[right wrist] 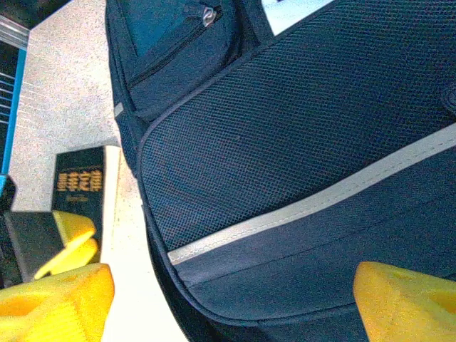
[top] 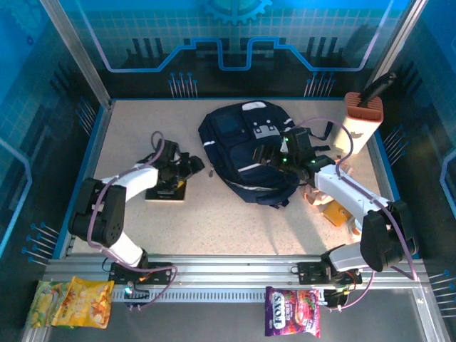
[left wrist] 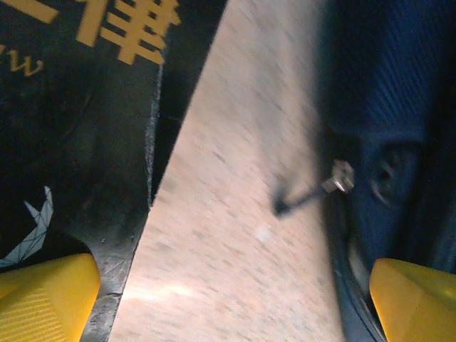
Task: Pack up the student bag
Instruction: Move the book to the center of the table, then pick up the book at the center of the table.
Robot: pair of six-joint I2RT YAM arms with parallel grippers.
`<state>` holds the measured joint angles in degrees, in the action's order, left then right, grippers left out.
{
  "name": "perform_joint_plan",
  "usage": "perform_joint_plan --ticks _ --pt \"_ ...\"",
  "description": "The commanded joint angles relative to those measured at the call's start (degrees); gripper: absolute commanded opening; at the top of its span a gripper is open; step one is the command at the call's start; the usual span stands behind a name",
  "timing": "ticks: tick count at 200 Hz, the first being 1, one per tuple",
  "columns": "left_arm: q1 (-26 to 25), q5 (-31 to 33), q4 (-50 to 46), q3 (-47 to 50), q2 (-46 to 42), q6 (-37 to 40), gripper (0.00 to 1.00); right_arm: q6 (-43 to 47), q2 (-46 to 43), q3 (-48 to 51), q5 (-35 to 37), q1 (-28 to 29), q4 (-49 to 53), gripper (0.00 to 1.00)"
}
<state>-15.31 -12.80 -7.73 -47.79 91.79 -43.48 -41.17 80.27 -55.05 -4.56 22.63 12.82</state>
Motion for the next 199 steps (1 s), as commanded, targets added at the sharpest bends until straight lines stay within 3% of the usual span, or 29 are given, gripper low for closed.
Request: perform_joint_plan --ticks 1,20,42,95,131,160,199 --pt "-5.04 -5.43 -1.76 2.85 1.18 -7.04 0.99 -0.75 0.5 0.09 0.07 1.07 -0.52 0.88" --pt "-7.11 -5.92 -2.25 0.98 -0.67 -7.05 0.99 -0.51 0.66 -0.3 0.24 1.63 -0.26 0.88" --pt "-5.9 -3.19 -5.04 -0.29 -4.62 -4.36 0.99 -0.1 1.48 -1.35 0.87 3.01 -0.2 0.87" --pt "8.83 -1.21 -11.61 1.59 -11.36 3.09 0.99 0.19 9.32 -6.59 1.29 12.15 -1.09 0.83" --pt "14.58 4.6 -15.71 3.46 -14.25 9.25 0.99 0.08 19.33 -14.67 0.09 18.97 0.71 0.75" --pt "15.9 6.92 -15.98 4.89 -13.78 12.33 0.99 -0.23 27.29 -21.98 -1.57 22.6 2.77 0.68" --pt "16.02 2.11 -13.82 5.29 -9.79 13.25 0.99 -0.4 35.79 -29.28 -3.45 24.91 4.82 0.6"
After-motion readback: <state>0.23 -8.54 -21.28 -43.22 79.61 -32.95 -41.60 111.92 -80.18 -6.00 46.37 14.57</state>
